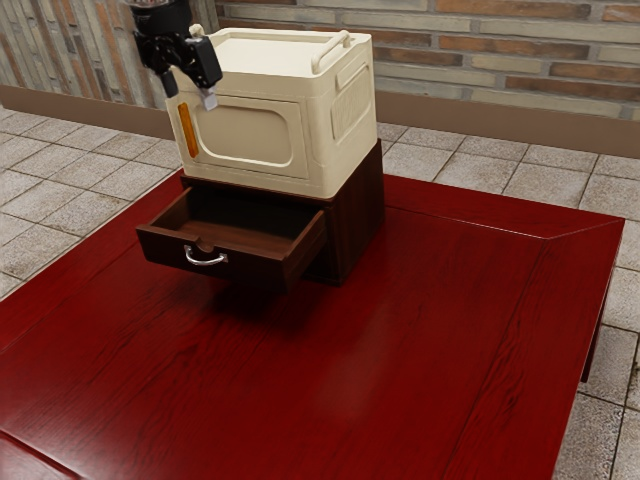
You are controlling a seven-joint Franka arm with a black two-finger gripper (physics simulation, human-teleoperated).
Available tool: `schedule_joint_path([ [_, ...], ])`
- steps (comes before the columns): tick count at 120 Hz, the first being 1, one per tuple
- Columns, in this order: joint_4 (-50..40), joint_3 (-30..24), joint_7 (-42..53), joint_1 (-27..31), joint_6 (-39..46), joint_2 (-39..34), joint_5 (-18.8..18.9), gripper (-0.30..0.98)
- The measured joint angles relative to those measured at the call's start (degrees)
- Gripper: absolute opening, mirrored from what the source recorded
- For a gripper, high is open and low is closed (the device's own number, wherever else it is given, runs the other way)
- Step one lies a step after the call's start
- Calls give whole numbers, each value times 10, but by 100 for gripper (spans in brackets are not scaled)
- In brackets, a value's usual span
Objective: Push the drawer handle with one arm to close the drawer
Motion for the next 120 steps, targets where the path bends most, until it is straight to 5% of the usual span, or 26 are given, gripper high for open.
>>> schedule_joint_path([
  [24,-19,-3,-6,0,2,-4,-1,69],
  [52,-355,11,-22,-5,33,-236,0,68],
  [83,-630,54,-79,-1,183,-302,1,12],
  [120,-672,59,-160,-2,332,-257,3,-6],
])
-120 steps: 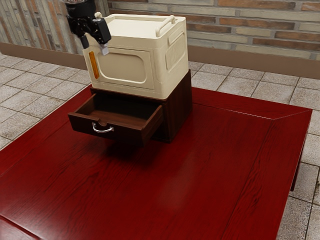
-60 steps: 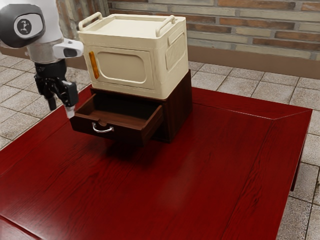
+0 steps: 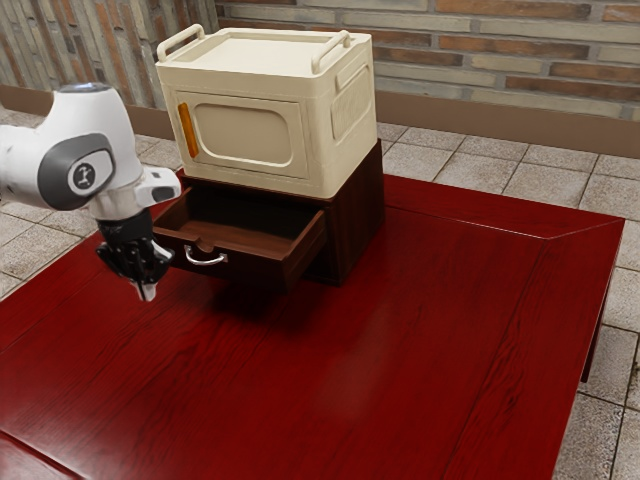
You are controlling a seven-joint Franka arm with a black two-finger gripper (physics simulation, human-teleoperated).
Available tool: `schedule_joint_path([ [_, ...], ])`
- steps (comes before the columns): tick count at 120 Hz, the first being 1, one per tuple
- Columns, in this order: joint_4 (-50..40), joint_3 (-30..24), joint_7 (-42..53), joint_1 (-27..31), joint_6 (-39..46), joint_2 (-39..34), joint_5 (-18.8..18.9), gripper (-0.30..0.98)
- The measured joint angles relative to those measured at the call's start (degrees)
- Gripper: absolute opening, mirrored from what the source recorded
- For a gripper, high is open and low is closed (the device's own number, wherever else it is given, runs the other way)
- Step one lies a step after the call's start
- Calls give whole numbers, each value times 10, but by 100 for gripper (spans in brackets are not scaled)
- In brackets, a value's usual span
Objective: Push the drawer handle with one arm to close the drawer
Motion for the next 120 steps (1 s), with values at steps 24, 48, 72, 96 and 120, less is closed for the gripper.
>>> schedule_joint_path([
  [24,7,-1,-34,0,51,42,0,-9],
  [48,38,-1,-40,1,80,78,6,-10],
  [72,81,-3,-31,0,90,131,7,-10],
  [96,118,-3,-13,0,92,174,7,-10],
  [120,165,-4,10,0,91,217,8,-10],
])
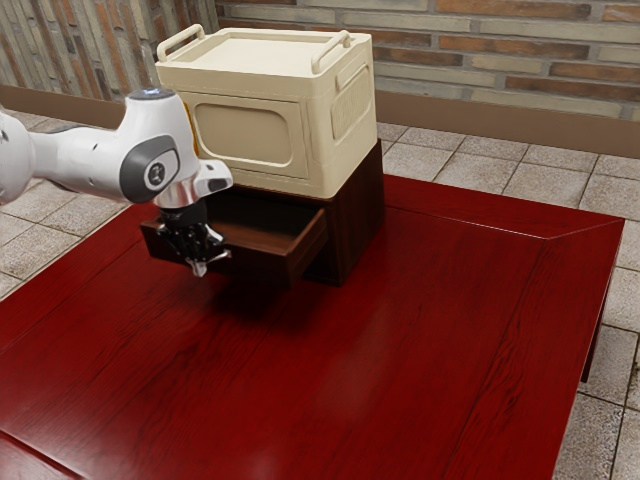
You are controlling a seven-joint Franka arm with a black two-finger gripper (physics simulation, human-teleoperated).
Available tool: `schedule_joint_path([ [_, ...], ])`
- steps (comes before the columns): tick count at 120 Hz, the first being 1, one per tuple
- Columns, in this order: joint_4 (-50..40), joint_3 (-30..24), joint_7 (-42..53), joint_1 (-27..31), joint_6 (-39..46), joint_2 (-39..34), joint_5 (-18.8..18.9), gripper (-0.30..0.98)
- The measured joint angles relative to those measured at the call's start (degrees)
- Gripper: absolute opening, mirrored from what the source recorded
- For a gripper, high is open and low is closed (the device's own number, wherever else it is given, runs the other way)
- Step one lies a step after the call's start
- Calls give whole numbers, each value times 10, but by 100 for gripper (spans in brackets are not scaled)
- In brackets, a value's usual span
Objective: Push the drawer handle with one arm to close the drawer
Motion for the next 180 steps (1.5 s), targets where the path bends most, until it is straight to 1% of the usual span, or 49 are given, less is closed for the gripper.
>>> schedule_joint_path([
  [94,187,4,73,13,-2,143,-5,-10],
  [117,230,3,89,13,-2,178,-12,-10],
  [160,292,-1,117,13,-1,220,-19,-10],
  [177,313,-2,129,13,1,239,-29,-10],
  [180,318,-2,144,15,0,242,-28,-10],
])
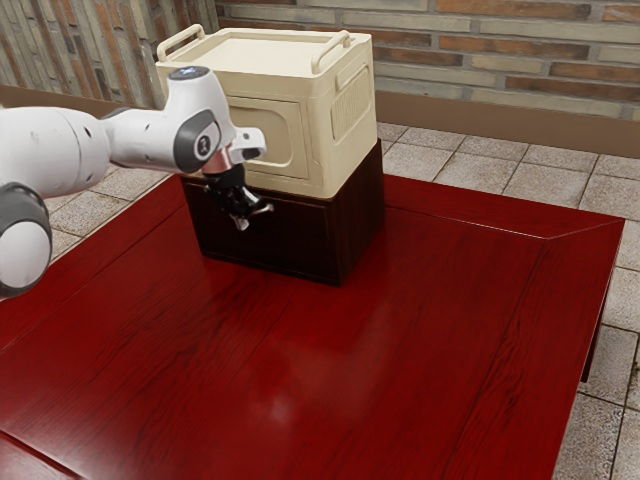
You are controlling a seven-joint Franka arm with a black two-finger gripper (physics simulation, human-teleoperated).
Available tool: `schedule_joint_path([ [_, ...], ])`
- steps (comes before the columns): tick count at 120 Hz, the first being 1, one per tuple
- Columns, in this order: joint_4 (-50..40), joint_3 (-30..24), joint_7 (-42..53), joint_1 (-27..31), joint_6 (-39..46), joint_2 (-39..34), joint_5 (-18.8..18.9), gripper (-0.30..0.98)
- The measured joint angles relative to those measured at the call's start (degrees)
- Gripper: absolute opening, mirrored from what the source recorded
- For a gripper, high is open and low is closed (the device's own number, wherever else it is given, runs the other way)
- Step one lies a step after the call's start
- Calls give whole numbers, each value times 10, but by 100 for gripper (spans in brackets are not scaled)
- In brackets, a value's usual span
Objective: Push the drawer handle with one arm to close the drawer
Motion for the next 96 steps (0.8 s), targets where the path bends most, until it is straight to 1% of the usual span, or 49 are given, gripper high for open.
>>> schedule_joint_path([
  [14,11,0,41,3,-2,7,-2,-10],
  [22,6,1,44,1,-1,7,-14,-10],
  [28,-16,0,44,-2,0,-6,-27,-10],
  [35,-81,1,39,-9,-1,-63,-42,-10],
  [42,-174,1,28,-26,-11,-162,-51,-10],
  [50,-219,-7,7,-52,-57,-268,-50,-9],
  [56,-230,-21,-6,-66,-97,-328,-48,-2],
  [64,-226,-30,-23,-90,-140,-363,-46,13],
  [69,-219,-32,-33,-89,-160,-372,-46,22],
  [79,-201,-33,-49,-69,-196,-378,-45,37],
  [87,-189,-33,-61,-62,-220,-379,-44,46],
  [96,-183,-33,-73,-63,-239,-379,-44,52],
])
